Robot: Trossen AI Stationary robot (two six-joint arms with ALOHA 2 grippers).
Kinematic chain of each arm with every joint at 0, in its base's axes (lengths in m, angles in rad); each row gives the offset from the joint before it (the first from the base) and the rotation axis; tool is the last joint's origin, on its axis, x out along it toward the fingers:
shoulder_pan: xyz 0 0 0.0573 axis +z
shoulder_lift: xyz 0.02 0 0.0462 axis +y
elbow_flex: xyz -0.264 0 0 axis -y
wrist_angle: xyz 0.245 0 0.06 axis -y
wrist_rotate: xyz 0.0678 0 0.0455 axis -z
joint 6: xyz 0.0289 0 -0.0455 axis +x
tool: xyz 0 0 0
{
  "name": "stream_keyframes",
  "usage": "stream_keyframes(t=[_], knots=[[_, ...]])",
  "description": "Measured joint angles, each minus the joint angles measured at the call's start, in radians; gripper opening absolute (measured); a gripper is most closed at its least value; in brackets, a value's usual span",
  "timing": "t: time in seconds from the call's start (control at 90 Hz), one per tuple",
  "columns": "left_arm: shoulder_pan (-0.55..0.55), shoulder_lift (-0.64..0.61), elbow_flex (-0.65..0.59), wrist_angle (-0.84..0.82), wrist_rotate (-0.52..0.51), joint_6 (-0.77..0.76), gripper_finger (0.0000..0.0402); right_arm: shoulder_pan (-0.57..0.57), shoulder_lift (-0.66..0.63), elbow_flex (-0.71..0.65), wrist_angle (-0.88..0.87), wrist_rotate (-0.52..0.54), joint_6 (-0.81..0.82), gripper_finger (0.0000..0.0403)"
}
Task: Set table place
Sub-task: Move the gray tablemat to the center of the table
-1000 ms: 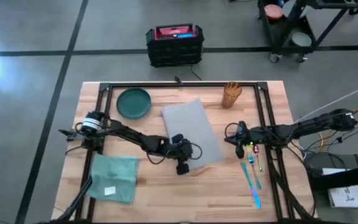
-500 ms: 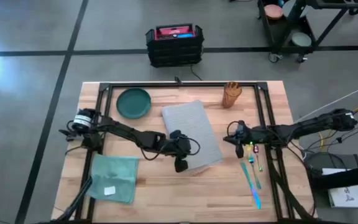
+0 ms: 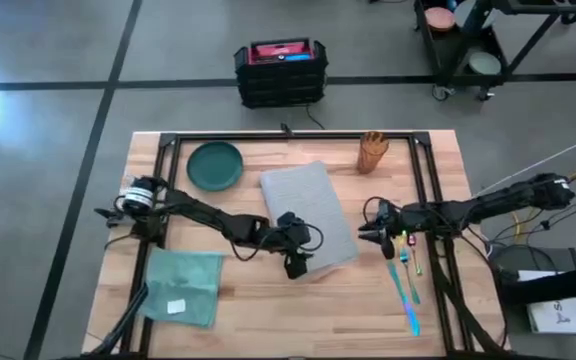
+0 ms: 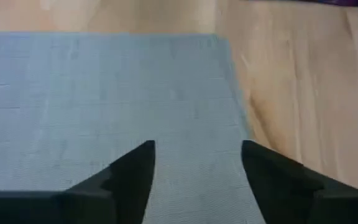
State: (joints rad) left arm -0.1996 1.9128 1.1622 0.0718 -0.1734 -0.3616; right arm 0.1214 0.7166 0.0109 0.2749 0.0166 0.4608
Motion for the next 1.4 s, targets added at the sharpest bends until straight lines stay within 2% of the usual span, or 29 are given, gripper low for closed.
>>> stream_keyframes(t=[0.233,0.389,0.6,0.8,1.011,1.133,1.311,1.4], knots=[[-0.033,0.024,0.048,-0.002,-0.032,-0.015,0.0229,0.085,0.044,0.0,0.043,0.005,-0.039,0.0177],[-0.038,0.024,0.059,-0.005,-0.038,-0.021,0.0216,0.115,0.07,0.0,0.047,0.009,-0.043,0.0181],[-0.055,0.038,0.062,0.0,-0.068,-0.026,0.0221,0.159,0.098,0.0,0.055,0.01,-0.06,0.0181],[-0.066,0.137,0.151,-0.02,-0.076,-0.024,0.0229,0.216,0.128,0.0,0.06,0.011,-0.06,0.0181],[-0.071,0.227,0.332,-0.315,-0.077,0.004,0.0218,0.247,0.199,0.0,0.146,0.06,-0.081,0.0181],[-0.074,0.248,0.391,-0.465,-0.079,0.005,0.0216,0.247,0.256,0.0,0.209,0.067,-0.101,0.0181],[-0.077,0.239,0.401,-0.517,-0.119,0.008,0.0216,0.247,0.318,0.0,0.239,0.092,-0.115,0.0181],[-0.077,0.237,0.401,-0.52,-0.082,0.009,0.021,0.247,0.341,0.002,0.237,0.092,-0.12,0.0181]])
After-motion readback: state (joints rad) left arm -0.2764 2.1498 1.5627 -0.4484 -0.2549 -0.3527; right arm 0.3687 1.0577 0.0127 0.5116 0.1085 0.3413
